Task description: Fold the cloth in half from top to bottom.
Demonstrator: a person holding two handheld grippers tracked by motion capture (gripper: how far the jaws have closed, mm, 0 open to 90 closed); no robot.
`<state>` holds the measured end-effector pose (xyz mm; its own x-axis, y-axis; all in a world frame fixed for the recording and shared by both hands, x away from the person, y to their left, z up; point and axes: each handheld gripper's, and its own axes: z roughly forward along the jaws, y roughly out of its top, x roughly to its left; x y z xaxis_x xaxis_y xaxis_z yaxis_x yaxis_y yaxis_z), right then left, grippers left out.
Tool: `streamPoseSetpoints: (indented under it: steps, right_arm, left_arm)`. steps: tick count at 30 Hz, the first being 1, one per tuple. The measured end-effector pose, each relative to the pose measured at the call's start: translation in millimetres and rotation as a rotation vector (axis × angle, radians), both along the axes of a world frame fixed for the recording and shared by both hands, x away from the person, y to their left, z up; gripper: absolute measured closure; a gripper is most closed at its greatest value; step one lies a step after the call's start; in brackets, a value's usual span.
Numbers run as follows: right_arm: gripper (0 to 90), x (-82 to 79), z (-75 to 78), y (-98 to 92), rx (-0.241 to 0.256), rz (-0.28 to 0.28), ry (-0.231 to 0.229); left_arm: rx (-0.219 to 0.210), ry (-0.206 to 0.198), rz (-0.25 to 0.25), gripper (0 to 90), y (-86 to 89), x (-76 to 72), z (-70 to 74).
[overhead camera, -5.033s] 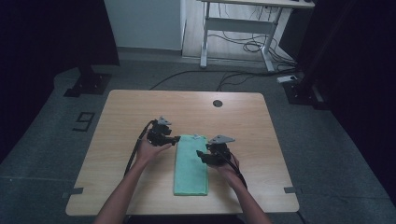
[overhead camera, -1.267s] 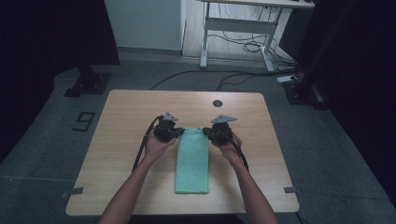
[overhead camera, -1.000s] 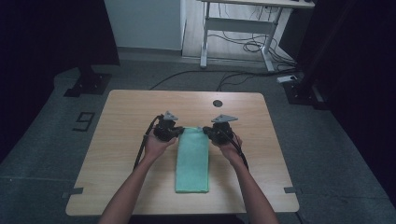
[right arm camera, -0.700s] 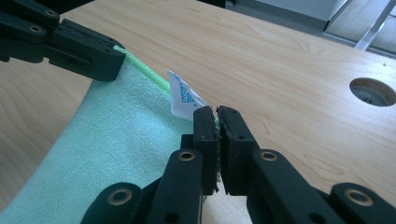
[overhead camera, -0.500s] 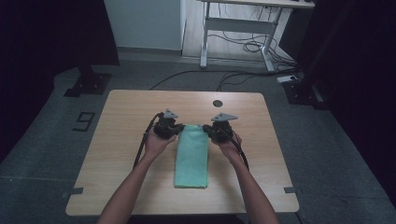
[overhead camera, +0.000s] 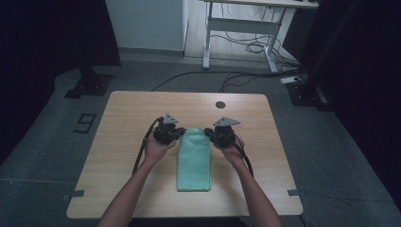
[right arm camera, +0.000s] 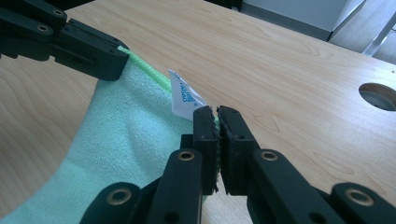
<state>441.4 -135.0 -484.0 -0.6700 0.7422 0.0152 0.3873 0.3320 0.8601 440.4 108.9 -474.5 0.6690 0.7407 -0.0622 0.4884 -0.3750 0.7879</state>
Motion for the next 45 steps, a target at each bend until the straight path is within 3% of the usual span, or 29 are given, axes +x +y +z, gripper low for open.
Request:
streamPoseSetpoints:
  steps: [11, 22, 36, 45]
  right_arm:
    - [85.2, -4.9, -11.3, -1.4, 0.0, 0.01, -0.001]
    - [85.1, -27.5, -12.8, -2.7, 0.008, 0.049, -0.035]
    - [85.1, -54.1, -22.5, -9.9, 0.054, 0.102, -0.005]
    - [85.2, -59.6, -26.8, -10.6, 0.063, 0.107, 0.01]
  left_arm:
    - [0.005, 0.005, -0.012, 87.1, 0.7, -6.5, -7.6]
    - [-0.009, -0.011, -0.037, 87.1, 5.0, -27.9, -5.5]
    - [-0.028, 0.01, -0.068, 87.0, 8.6, -52.3, -14.2]
    - [-0.035, 0.024, -0.065, 87.1, 9.7, -54.3, -19.5]
